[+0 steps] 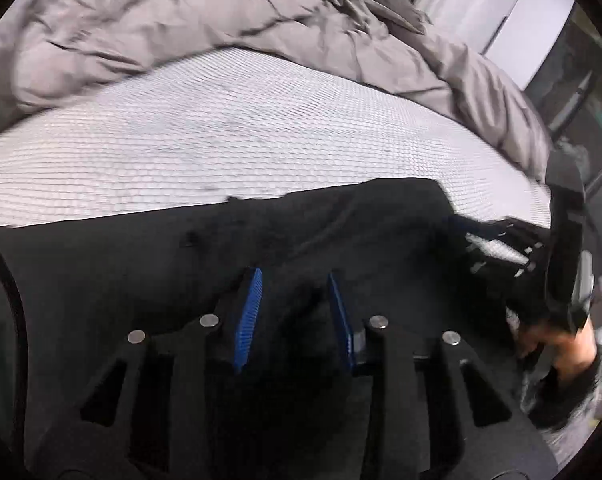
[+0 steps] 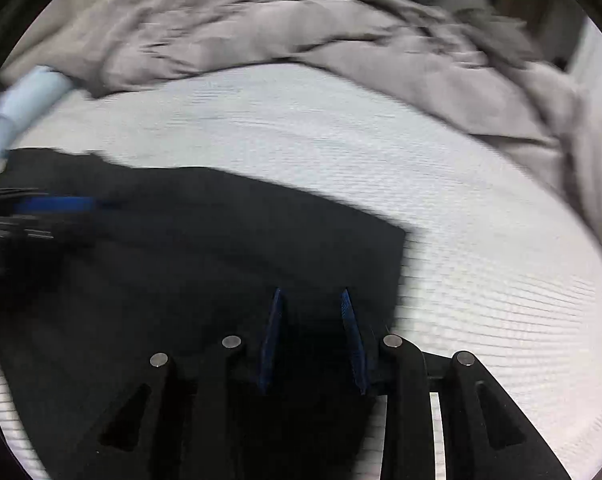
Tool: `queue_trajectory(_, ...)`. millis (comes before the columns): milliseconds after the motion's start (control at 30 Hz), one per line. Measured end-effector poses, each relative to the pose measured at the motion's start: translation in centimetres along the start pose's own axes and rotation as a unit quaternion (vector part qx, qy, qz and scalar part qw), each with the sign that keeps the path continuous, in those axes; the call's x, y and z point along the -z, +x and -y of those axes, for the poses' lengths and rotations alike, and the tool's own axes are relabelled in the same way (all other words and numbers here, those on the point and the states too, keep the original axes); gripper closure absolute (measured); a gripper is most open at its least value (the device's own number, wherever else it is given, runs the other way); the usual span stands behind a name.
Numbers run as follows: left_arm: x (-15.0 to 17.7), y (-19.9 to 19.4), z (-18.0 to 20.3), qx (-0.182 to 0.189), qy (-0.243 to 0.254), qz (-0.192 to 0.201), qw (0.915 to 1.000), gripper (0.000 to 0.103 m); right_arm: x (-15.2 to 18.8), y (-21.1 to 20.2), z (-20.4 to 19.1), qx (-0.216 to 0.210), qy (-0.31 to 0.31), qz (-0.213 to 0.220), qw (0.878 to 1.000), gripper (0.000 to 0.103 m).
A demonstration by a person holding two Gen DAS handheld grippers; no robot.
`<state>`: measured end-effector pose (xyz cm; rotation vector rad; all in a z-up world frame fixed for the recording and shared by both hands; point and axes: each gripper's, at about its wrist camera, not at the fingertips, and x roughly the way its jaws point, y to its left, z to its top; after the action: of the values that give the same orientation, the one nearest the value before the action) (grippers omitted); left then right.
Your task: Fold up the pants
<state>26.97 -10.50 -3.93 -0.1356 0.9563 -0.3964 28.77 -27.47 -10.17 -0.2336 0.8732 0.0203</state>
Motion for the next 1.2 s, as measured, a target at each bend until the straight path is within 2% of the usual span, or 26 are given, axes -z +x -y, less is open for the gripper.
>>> queue_trajectory(67, 0.9, -1.5, 0.2, 0.007, 0.009, 0.007, 0.9999, 0.070, 0.2, -0.4, 1.3, -0.022, 0.029, 0.004, 0.999, 0.073)
queue_trajectory(100, 1.6, -2.2, 0.8, 0.026, 0.025, 0.009, 0.9993, 0.070, 0.3, -1.3, 1.6, -0.050, 0.044, 0.008, 0.998, 0.073)
queue_trajectory(167, 3.4, -2.8, 2.9, 0.041, 0.073, 0.012, 0.9964, 0.061, 0.5, -3.2, 0.9, -0.101, 0.036, 0.030, 0.994, 0.072)
queue_trajectory(233, 5.0, -2.1, 4.8, 0.035, 0.120, -0.002, 0.9922, 0.043, 0.9, -4.6, -1.2, -0.135, 0.001, 0.038, 0.990, 0.069)
queue_trajectory(267, 5.7, -1.3, 5.5, 0.022, 0.140, -0.017, 0.9898, 0.042, 1.2, -4.6, -2.4, -0.149, -0.020, 0.028, 0.988, 0.069)
queue_trajectory(300, 6.5, -0.4, 6.1, -0.009, 0.167, -0.028, 0.9855, 0.042, 1.5, -4.2, -3.3, -0.162, -0.037, 0.019, 0.986, 0.069)
queue_trajectory(333, 7.2, -0.3, 6.5, -0.027, 0.185, -0.026, 0.9820, 0.040, 2.0, -3.5, -4.4, -0.163, -0.060, 0.005, 0.985, 0.069)
queue_trajectory(400, 8.0, -0.5, 6.6, -0.036, 0.204, -0.027, 0.9779, 0.039, 3.4, -2.1, -5.1, -0.110, -0.099, -0.012, 0.989, 0.069)
queue_trajectory(500, 8.7, -2.2, 5.3, -0.032, 0.196, -0.031, 0.9795, 0.031, 3.9, -2.3, -2.6, -0.085, -0.068, -0.013, 0.994, 0.066)
queue_trajectory(567, 9.1, -4.1, 3.1, -0.018, 0.170, -0.016, 0.9852, 0.031, 4.4, -2.6, 0.0, -0.070, -0.029, -0.006, 0.997, 0.066)
queue_trajectory(633, 9.1, -7.0, 0.0, -0.017, 0.122, 0.021, 0.9922, 0.030, 4.7, -3.4, 2.1, -0.102, 0.019, 0.014, 0.995, 0.063)
queue_trajectory(667, 9.0, -8.5, -2.0, -0.031, 0.088, 0.048, 0.9945, 0.029, 4.8, -3.9, 3.1, -0.119, 0.044, 0.026, 0.992, 0.059)
queue_trajectory(700, 9.0, -9.5, -3.6, -0.046, 0.062, 0.065, 0.9949, 0.023, 4.9, -4.4, 4.0, -0.134, 0.069, 0.040, 0.988, 0.055)
queue_trajectory(733, 9.1, -11.3, -6.5, -0.085, 0.007, 0.098, 0.9915, 0.019, 4.9, -5.0, 5.0, -0.142, 0.093, 0.058, 0.984, 0.042)
queue_trajectory(767, 9.4, -12.7, -8.9, -0.113, -0.038, 0.121, 0.9854, 0.019, 5.0, -5.5, 5.8, -0.145, 0.114, 0.077, 0.980, 0.028)
queue_trajectory(800, 9.8, -14.1, -11.3, -0.132, -0.084, 0.141, 0.9775, 0.019, 5.1, -5.9, 6.4, -0.143, 0.129, 0.092, 0.977, 0.023)
queue_trajectory(833, 10.2, -14.9, -12.8, -0.140, -0.114, 0.152, 0.9717, 0.019, 5.3, -6.1, 6.9, -0.134, 0.143, 0.101, 0.975, 0.023)
queue_trajectory(867, 10.8, -16.2, -15.0, -0.151, -0.161, 0.169, 0.9608, 0.019, 5.4, -6.3, 6.8, -0.130, 0.147, 0.100, 0.975, 0.023)
queue_trajectory(900, 11.7, -17.6, -17.3, -0.160, -0.218, 0.185, 0.9450, 0.019, 5.2, -5.9, 6.9, -0.127, 0.152, 0.097, 0.975, 0.023)
queue_trajectory(933, 12.3, -18.3, -18.6, -0.162, -0.250, 0.193, 0.9350, 0.019, 5.1, -5.6, 7.4, -0.127, 0.154, 0.092, 0.975, 0.023)
queue_trajectory(967, 13.3, -19.3, -20.4, -0.159, -0.297, 0.201, 0.9197, 0.019, 4.7, -4.8, 7.7, -0.127, 0.154, 0.088, 0.976, 0.023)
queue_trajectory(1033, 15.6, -20.6, -23.1, -0.136, -0.360, 0.201, 0.9008, 0.019, 3.8, -4.3, 7.0, -0.128, 0.145, 0.078, 0.978, 0.023)
queue_trajectory(1067, 16.2, -20.6, -23.9, -0.119, -0.375, 0.193, 0.8988, 0.019, 3.3, -3.9, 6.7, -0.128, 0.138, 0.075, 0.979, 0.023)
queue_trajectory(1133, 17.2, -19.5, -25.5, -0.088, -0.392, 0.161, 0.9014, 0.019, 3.7, -4.3, 5.9, -0.128, 0.122, 0.075, 0.981, 0.023)
queue_trajectory(1200, 17.5, -18.1, -26.0, -0.080, -0.392, 0.141, 0.9058, 0.019, 3.5, -4.5, 5.0, -0.134, 0.107, 0.078, 0.982, 0.023)
